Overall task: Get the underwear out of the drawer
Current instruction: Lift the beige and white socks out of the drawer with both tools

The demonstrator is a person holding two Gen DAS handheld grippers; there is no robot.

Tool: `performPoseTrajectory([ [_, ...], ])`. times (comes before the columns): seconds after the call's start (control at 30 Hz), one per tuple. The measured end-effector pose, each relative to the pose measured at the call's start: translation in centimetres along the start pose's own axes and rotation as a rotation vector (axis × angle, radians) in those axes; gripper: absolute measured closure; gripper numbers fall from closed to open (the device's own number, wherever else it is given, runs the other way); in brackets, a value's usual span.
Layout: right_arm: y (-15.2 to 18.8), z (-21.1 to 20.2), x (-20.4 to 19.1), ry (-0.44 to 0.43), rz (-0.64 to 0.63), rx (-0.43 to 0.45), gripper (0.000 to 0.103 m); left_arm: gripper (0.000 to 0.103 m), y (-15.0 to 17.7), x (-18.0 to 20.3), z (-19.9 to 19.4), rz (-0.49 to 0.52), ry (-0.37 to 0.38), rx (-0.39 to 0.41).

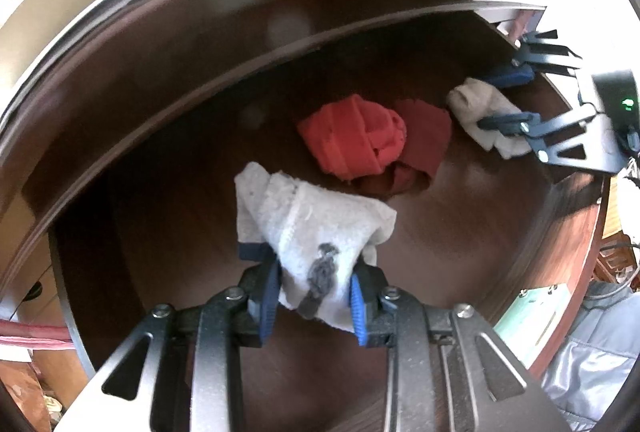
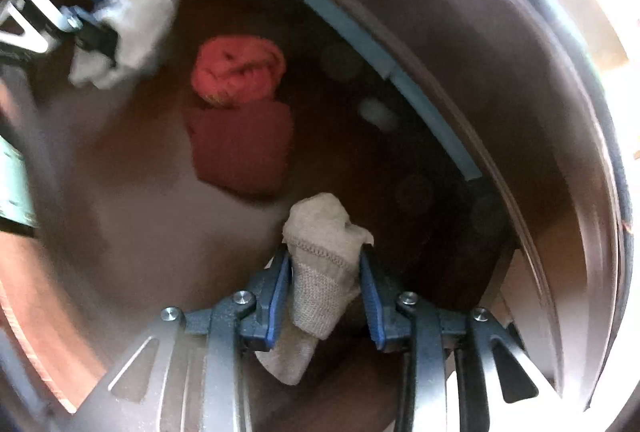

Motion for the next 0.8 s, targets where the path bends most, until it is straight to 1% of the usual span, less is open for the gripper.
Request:
performPoseTrajectory([
  [0.03,0.0,-0.6,0.6,-0.008,0.006,0.013,0.067,0.075,0.1,-0.1,-0.1,-0.002,0.002,0.003],
  [0.17,0.2,-1.9,0.2,-0.084,0.050,0.066,0.067,0.075,0.4,-0.3,-0.4,-0.014,0.002,0.020],
  [0.27,0.2,-2.4,0.4,-0.103,0.079,0.093,0.067,0.075,0.7,-0.5,-0.8,-0.022,-0.010,0.032],
  [0.33,0.4,-3.3,1.3,-0.124,0.111,0.126,0.067,0.075,0.9,-0.5,-1.2,-0.024,-0.021,0.049],
  [0.43,1.2,-4.0,2.1,-0.130,0.137,0.165,0.067,0.075,1.2,-0.5,-1.8,-0.028,-0.042,0.071],
  [0.47,1.9,-4.0,2.8,-0.132,0.149,0.181,0.067,0.075,1.4,-0.4,-2.0,-0.029,-0.049,0.079],
  [0.5,3.4,-4.8,3.2,-0.135,0.166,0.199,0.067,0.075,1.5,-0.4,-2.2,-0.031,-0.052,0.087],
  [0.57,4.6,-6.0,3.2,-0.145,0.181,0.238,0.067,0.075,1.7,-0.4,-2.5,-0.034,-0.069,0.099],
  [0.7,5.6,-7.5,3.6,-0.139,0.199,0.284,0.067,0.075,2.2,-0.3,-3.3,-0.030,-0.095,0.127],
  [0.73,5.8,-7.0,4.3,-0.137,0.199,0.293,0.067,0.075,2.0,-0.2,-3.7,-0.031,-0.098,0.136],
  [0.77,7.9,-7.8,4.7,-0.134,0.200,0.300,0.067,0.075,2.1,-0.2,-4.0,-0.033,-0.099,0.146],
  [0.8,8.6,-7.5,4.4,-0.132,0.200,0.306,0.067,0.075,2.2,-0.3,-4.3,-0.039,-0.104,0.156],
])
Point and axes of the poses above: each gripper's, at about its wrist camera, not at the fingertips, and z roughly the way its jaws point, x to its right, y to its underside, the point moved 2 cm from there along z, roughly the way its jaws point, and after that the axes turned 1 degree about z, right-handed, at the moved point
